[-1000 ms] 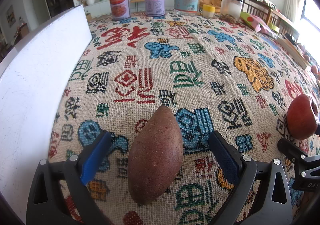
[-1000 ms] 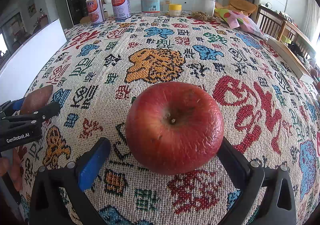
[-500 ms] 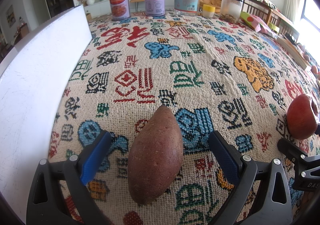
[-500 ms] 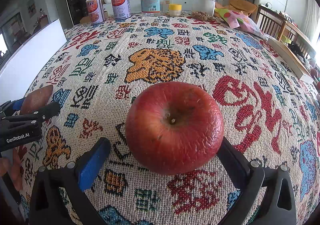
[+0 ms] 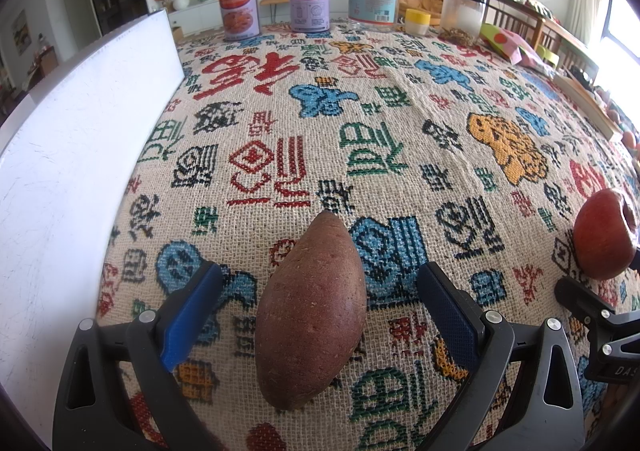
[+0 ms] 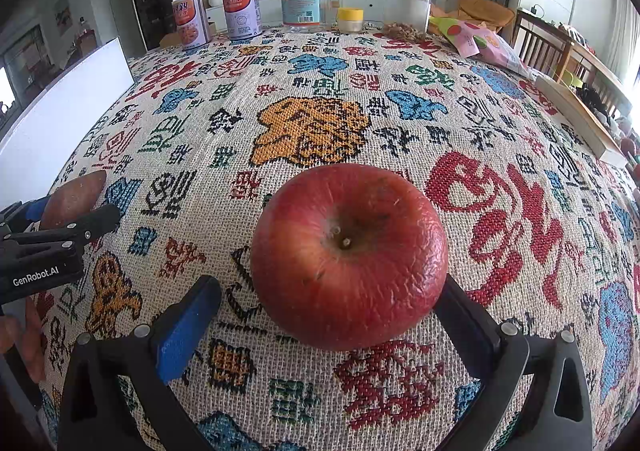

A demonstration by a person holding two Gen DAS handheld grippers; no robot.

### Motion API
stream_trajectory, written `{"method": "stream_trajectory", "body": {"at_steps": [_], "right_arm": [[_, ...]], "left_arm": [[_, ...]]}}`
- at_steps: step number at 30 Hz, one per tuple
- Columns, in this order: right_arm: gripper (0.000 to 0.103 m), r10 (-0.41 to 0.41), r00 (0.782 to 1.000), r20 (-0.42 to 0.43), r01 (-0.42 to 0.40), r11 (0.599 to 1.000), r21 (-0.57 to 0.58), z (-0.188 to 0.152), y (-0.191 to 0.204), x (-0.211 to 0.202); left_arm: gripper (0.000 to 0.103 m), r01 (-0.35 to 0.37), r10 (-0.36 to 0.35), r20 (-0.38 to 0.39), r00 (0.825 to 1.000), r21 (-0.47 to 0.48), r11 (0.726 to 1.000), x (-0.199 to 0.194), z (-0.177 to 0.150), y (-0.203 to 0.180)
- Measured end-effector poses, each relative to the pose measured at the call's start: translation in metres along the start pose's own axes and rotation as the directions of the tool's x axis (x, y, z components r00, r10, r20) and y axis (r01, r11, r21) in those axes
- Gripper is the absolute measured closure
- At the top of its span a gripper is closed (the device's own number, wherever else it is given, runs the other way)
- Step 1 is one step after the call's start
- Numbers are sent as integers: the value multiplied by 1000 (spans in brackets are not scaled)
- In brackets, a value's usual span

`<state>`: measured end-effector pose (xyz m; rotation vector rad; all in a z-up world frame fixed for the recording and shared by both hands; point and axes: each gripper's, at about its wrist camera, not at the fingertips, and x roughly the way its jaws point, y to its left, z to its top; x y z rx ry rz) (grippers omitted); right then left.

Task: Organize fruits
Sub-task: 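Hold the sweet potato and red apple lifted above the table, then carry both fruits into the white box and open both tools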

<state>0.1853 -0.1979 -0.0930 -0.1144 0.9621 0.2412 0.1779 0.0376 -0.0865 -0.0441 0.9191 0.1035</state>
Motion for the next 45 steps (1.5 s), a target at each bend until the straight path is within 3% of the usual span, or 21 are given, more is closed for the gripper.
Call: {"method": "stream_trajectory", "body": {"at_steps": [9, 12, 15, 17, 21, 26, 27, 28, 29, 31, 32, 34, 36, 38, 40, 42, 45], "right_arm": [[0, 0, 1000, 0, 0, 1000, 0, 0, 0, 0], [0, 2, 1000, 0, -2, 1000, 1, 0, 0, 0], [0, 38, 999, -20, -38, 999, -27, -1, -2, -3], [0, 78, 996, -43, -79, 996, -37, -6, -9, -11], [0, 123, 991, -50, -122, 992, 29, -12, -31, -27], [0, 111, 992, -67, -112, 994, -13, 17, -21, -31], [0, 111, 990, -84, -113, 993, -19, 24, -17, -27], [0, 116, 986, -116, -119, 993, -17, 29, -14, -22], [5, 114, 982, -152, -117, 993, -12, 33, -13, -15], [34, 85, 979, -184, -84, 996, 10, 35, -16, -8], [34, 95, 977, -190, -92, 995, 27, 36, -19, -8], [34, 97, 978, -185, -90, 995, 49, 34, -22, -13], [34, 135, 978, -161, -126, 990, 65, 31, -20, -27], [34, 208, 968, -143, -200, 977, 71, 32, -7, -49], [34, 283, 951, -125, -281, 959, 35, 40, 18, -74], [34, 362, 926, -106, -367, 930, -27, 55, 59, -101], [34, 479, 873, -90, -487, 862, -137, 79, 132, -133]], "left_arm": [[4, 8, -8, -8, 1000, -1, 1000, 0, 0, 0], [3, 85, -83, -103, 991, 20, 996, 1, 7, 7], [4, 246, -257, -154, 954, -89, 965, -14, 2, 33], [4, 298, -320, -152, 935, -153, 942, -24, -7, 52], [5, 255, -266, -134, 955, -91, 963, -32, -14, 58], [5, 208, -204, -124, 971, 15, 978, -23, 4, 31], [14, 182, -176, -122, 977, 41, 982, -22, 5, 27], [54, 163, -155, -122, 980, 55, 985, -21, 4, 25], [61, 170, -161, -144, 976, 50, 984, -18, 4, 24], [64, 173, -169, -136, 976, 18, 985, -20, 1, 29], [65, 180, -177, -128, 976, 10, 984, -25, -2, 31], [65, 259, -262, -103, 960, -43, 965, -51, -7, 34], [65, 396, -404, -66, 913, -107, 912, -92, -11, 43], [65, 495, -501, -10, 865, -143, 857, -141, -13, 59], [65, 543, -541, 62, 839, -170, 823, -189, -10, 84], [66, 539, -521, 137, 842, -216, 814, -226, -5, 123], [67, 456, -412, 197, 889, -323, 829, -246, 5, 190]]}}
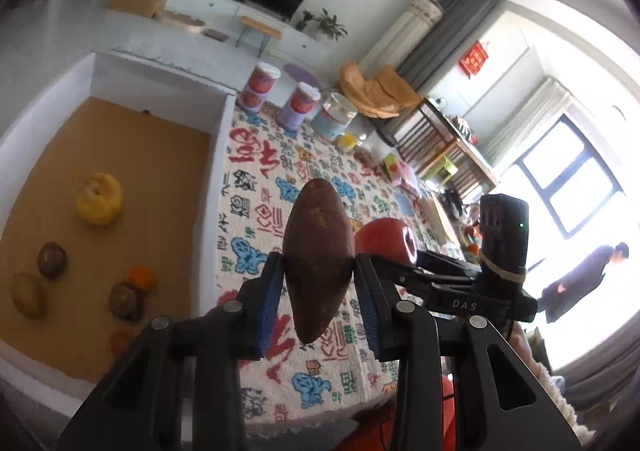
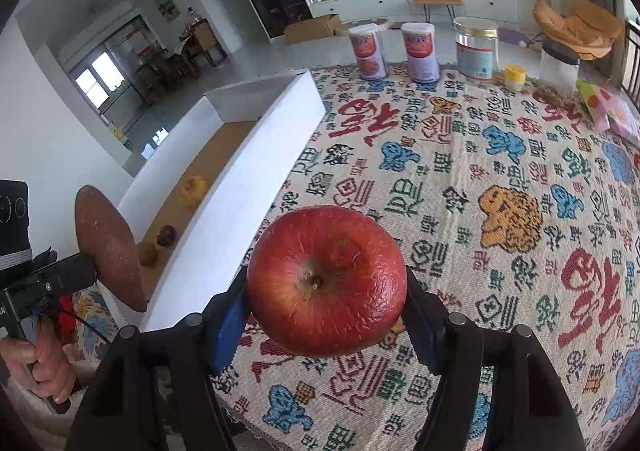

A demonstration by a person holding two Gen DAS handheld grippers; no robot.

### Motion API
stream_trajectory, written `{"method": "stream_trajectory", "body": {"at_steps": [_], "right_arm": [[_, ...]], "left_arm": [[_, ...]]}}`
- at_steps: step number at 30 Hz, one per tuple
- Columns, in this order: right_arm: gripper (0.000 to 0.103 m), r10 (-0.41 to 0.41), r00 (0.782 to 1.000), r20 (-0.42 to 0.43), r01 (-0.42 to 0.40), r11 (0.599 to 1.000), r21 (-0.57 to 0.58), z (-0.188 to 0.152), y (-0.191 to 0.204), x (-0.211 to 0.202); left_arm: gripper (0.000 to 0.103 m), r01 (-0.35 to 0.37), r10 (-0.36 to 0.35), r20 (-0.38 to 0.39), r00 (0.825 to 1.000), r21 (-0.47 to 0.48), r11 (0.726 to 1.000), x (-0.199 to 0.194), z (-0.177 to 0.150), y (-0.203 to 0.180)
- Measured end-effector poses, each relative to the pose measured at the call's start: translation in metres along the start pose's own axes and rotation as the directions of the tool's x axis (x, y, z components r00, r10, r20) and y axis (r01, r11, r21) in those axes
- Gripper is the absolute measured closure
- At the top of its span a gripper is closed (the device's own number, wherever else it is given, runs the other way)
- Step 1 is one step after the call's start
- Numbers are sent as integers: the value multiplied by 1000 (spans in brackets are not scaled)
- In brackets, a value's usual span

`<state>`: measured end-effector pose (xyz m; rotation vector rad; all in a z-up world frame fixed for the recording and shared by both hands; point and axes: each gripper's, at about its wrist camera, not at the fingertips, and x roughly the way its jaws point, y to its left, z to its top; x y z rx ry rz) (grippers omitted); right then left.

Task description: Organize fruits

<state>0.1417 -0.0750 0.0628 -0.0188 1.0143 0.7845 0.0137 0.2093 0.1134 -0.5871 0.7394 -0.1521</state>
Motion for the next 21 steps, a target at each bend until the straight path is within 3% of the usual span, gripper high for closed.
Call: {"method": "stream_trajectory", "body": {"at_steps": [2, 3, 4, 7, 11, 13, 14, 15, 16, 17, 19, 21], "right_arm": [[34, 67, 998, -7, -67, 994, -82, 21, 49, 15], [34, 78, 997, -10, -79, 988, -131, 31, 72, 25], [34, 76, 997, -13, -77, 982, -172, 40, 93, 37], [34, 46, 998, -49, -57, 961, -271, 63, 141, 84], [34, -58, 992, -110, 13, 930, -368, 76, 176, 149], [34, -131, 981, -141, 65, 915, -397, 75, 183, 175], [34, -149, 976, -159, 75, 914, -400, 74, 184, 185], [34, -162, 972, -171, 80, 910, -407, 72, 184, 193], [34, -173, 968, -181, 84, 906, -415, 70, 185, 198], [34, -179, 964, -195, 81, 902, -423, 67, 186, 204], [31, -172, 960, -222, 65, 906, -419, 66, 186, 211], [12, -143, 978, -152, 73, 918, -389, 72, 183, 195]], "left_arm": [[69, -135, 136, 32, 990, -44, 990, -6, 21, 35], [75, -200, 203, 36, 979, -72, 977, -2, 30, 55], [82, -253, 257, 28, 966, -108, 961, 3, 36, 75], [82, -375, 379, -16, 925, -183, 909, 27, 48, 127], [83, -448, 442, -84, 893, -236, 862, 58, 54, 168], [82, -440, 432, -83, 898, -223, 870, 57, 51, 170], [78, -446, 441, -74, 895, -203, 872, 54, 49, 167], [60, -450, 445, -66, 893, -182, 874, 52, 47, 164], [31, -463, 459, -63, 886, -162, 871, 50, 45, 161], [21, -476, 474, -54, 879, -147, 867, 47, 42, 158], [18, -484, 485, -18, 874, -102, 869, 37, 36, 146], [18, -505, 506, 18, 862, -48, 862, 25, 33, 131]]}}
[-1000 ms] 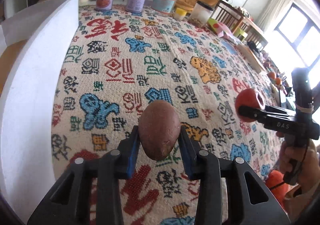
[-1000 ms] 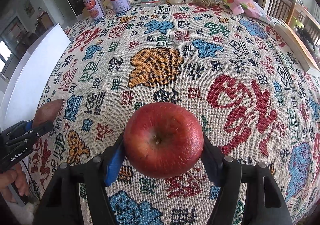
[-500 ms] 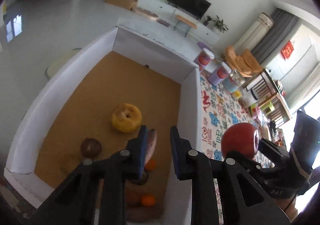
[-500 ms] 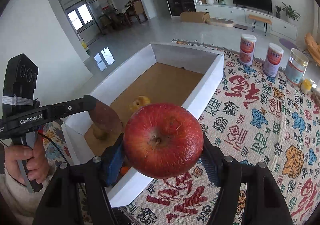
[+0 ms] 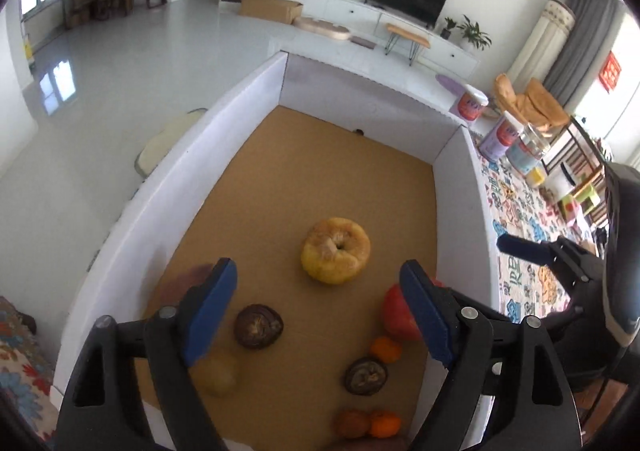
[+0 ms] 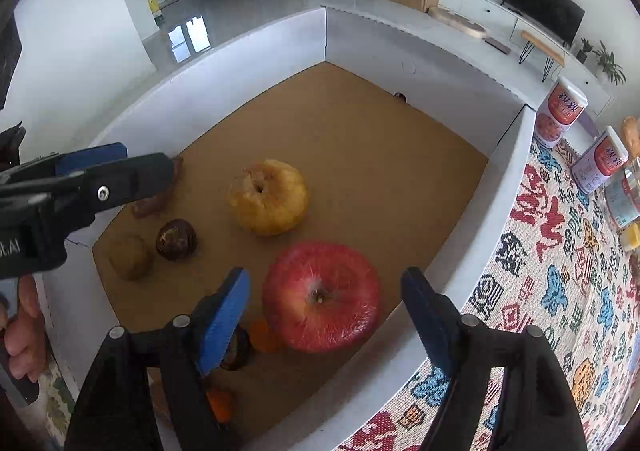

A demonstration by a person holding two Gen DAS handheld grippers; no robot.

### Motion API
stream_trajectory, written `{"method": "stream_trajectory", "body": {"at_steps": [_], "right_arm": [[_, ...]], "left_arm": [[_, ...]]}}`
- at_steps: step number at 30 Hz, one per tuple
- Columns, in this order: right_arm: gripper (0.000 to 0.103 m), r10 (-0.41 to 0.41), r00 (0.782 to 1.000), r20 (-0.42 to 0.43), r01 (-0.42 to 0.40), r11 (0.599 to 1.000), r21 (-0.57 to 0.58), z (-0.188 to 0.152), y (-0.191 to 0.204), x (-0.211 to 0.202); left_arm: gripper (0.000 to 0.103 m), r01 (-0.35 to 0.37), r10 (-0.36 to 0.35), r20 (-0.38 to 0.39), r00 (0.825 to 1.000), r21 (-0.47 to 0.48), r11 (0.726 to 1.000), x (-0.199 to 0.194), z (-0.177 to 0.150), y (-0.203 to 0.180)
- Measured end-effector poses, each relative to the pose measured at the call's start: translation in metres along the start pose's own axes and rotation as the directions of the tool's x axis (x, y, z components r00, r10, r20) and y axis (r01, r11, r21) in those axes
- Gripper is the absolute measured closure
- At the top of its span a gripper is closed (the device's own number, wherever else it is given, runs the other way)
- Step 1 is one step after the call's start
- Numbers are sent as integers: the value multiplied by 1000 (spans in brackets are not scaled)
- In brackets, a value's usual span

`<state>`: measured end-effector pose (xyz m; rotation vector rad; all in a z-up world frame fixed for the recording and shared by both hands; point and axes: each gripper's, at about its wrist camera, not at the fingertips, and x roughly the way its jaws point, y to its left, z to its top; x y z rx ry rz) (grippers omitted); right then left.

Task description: Organize fruits

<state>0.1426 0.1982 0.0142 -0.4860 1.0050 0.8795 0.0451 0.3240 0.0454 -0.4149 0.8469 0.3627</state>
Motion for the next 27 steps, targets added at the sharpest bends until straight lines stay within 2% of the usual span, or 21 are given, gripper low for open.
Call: {"method": "stream_trajectory", "body": {"at_steps": [1, 2, 3, 6, 8, 9, 11, 13, 15, 16, 17, 19, 21, 22, 24, 27], "right_arm": [[4, 4, 999, 44, -5, 1000, 24, 2, -5, -13], [2, 5, 996, 84, -9, 999, 43, 3, -10, -28], [0, -33, 994, 100, 31, 999, 23, 3, -9, -40], [0, -90, 977, 191, 95, 995, -13, -2, -3, -85], [0, -142, 969, 201, 147, 989, -9, -12, -2, -108], [0, -157, 968, 197, 160, 987, 3, -19, -4, -115], [0, -138, 973, 184, 131, 990, 46, -37, -8, -126], [0, -75, 986, 152, 61, 993, 96, -57, -5, -130], [0, -26, 992, 123, 8, 989, 150, -75, 1, -129], [0, -6, 994, 112, -13, 985, 171, -82, 5, -128], [0, 12, 995, 100, -31, 982, 186, -90, 9, -127], [0, 53, 995, 85, -70, 976, 208, -95, 18, -123], [0, 72, 995, 75, -86, 975, 204, -94, 28, -122], [0, 70, 995, 75, -83, 978, 192, -92, 35, -123], [0, 57, 996, 70, -68, 983, 170, -88, 44, -124], [0, 59, 996, 63, -69, 984, 165, -83, 52, -123]], "left_arm": [[17, -7, 7, 44, 999, 4, 1000, -13, 1, -1], [17, -33, 32, 81, 996, 19, 999, -28, -1, -7], [16, -74, 69, 113, 991, 47, 996, -43, -2, -14], [7, -183, 160, 194, 968, 106, 977, -80, -11, -36], [7, -210, 184, 218, 958, 99, 973, -93, -23, -42], [7, -195, 174, 219, 960, 79, 978, -95, -31, -39], [7, -159, 152, 172, 973, 28, 987, -90, -43, -32], [7, -117, 116, 32, 993, 21, 993, -76, -50, -22], [7, -45, 42, -56, 998, -39, 998, -68, -59, -5], [7, -40, 33, -75, 997, -93, 995, -68, -65, 4], [7, -58, 46, -93, 995, -129, 990, -67, -68, 13], [7, -150, 136, -127, 983, -107, 983, -66, -73, 17], [7, -256, 250, -100, 963, -58, 965, -73, -76, 16], [7, -284, 280, -78, 957, -46, 958, -77, -77, 16], [7, -308, 306, -52, 951, -37, 951, -84, -78, 17], [7, -304, 303, -29, 953, -34, 952, -90, -79, 17]]}}
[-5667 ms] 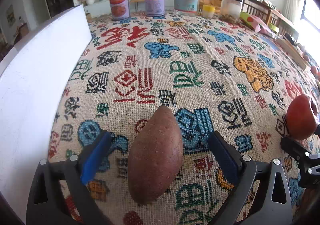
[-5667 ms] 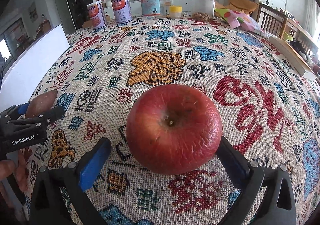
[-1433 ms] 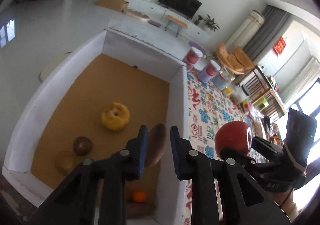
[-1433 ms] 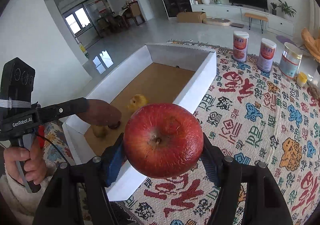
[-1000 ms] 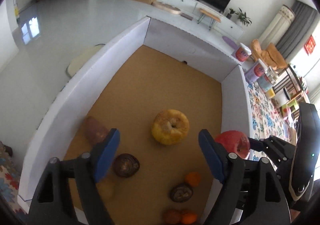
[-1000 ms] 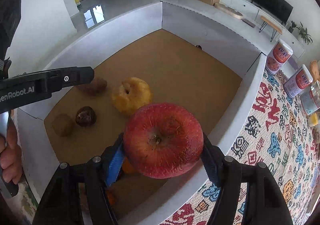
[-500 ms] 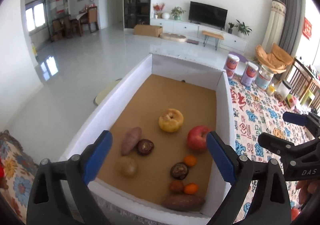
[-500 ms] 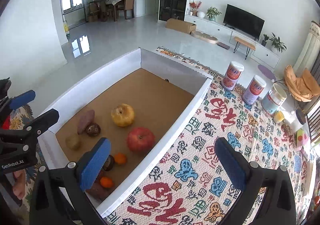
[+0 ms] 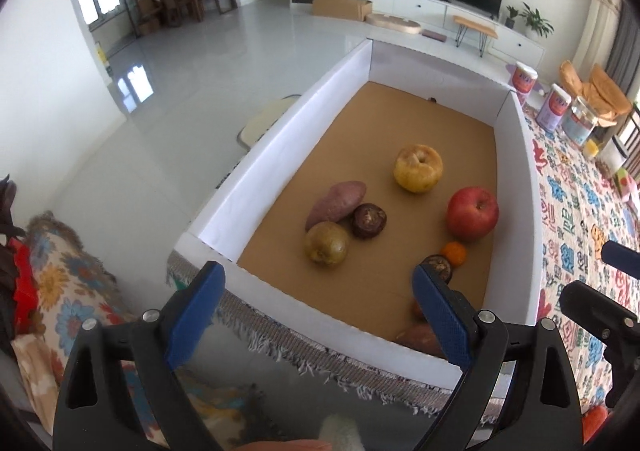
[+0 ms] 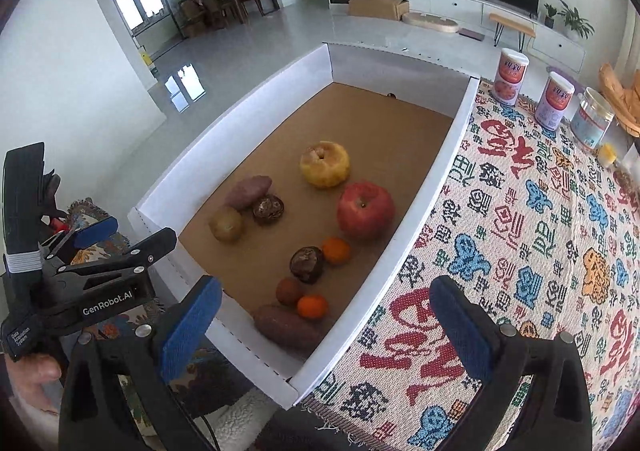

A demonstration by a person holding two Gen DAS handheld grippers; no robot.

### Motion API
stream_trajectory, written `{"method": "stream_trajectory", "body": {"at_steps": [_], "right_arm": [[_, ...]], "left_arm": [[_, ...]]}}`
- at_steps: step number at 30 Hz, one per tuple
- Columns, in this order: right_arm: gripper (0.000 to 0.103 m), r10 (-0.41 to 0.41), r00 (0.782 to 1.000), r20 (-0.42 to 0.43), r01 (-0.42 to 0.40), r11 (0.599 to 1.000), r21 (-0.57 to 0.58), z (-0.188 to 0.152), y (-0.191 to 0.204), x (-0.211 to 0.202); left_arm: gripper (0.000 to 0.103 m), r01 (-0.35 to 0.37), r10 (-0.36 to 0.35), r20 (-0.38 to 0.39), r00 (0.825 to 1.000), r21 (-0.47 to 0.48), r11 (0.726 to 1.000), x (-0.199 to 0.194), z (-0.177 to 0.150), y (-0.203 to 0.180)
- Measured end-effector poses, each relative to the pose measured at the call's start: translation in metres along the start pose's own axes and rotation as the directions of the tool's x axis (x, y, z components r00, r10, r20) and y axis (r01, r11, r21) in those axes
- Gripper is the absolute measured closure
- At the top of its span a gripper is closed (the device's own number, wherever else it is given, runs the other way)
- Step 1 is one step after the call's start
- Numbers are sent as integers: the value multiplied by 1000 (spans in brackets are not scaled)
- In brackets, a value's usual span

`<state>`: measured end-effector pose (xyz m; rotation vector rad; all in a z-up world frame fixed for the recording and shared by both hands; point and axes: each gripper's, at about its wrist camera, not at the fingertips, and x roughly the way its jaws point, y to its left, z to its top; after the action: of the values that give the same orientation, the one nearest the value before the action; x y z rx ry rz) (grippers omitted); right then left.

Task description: Organize fruits

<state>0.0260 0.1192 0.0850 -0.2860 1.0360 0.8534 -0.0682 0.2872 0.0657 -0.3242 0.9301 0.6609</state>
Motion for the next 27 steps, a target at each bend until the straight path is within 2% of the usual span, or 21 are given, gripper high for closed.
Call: {"method": "stream_trajectory", "body": {"at_steps": [7, 23, 27], "right_arm": [[0, -48, 999, -9, 48, 999, -6, 7, 10, 7], [0, -80, 996, -26, 79, 997, -25, 14, 22, 16], [0, -85, 996, -27, 84, 996, -28, 14, 23, 17]], "left_arm": [[7, 11, -11, 8, 1000, 5, 1000, 0, 2, 0], [7, 9, -9, 7, 1000, -5, 1000, 3, 1, 9], [7, 56, -56, -16, 998, -16, 998, 5, 2, 11]]}}
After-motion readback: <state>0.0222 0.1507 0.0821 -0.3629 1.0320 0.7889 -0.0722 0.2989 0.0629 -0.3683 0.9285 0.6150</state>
